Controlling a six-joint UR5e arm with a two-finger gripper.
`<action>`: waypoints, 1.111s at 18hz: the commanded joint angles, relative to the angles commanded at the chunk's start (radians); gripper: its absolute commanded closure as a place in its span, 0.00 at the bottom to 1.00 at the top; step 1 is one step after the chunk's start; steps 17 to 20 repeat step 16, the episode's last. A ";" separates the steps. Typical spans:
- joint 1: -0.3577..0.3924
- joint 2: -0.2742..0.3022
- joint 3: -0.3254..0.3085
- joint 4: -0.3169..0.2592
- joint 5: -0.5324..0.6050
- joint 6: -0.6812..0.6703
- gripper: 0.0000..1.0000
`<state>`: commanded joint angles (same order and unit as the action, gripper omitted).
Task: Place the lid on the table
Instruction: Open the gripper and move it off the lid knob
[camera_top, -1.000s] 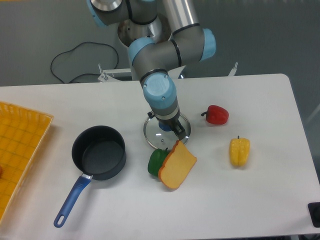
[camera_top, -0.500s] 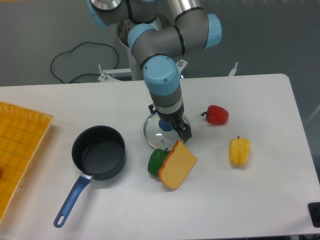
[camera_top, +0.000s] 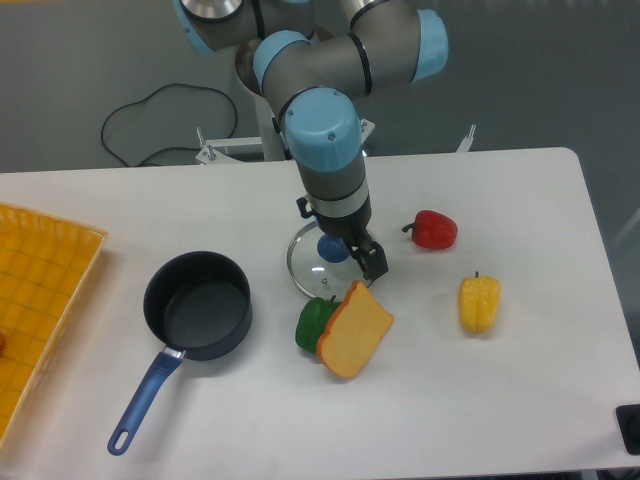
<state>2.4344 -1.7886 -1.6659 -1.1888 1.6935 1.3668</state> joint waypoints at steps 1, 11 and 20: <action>0.000 0.002 0.000 0.000 0.000 0.000 0.00; -0.006 0.005 -0.002 0.003 0.000 -0.009 0.00; -0.006 0.005 -0.002 0.003 0.000 -0.009 0.00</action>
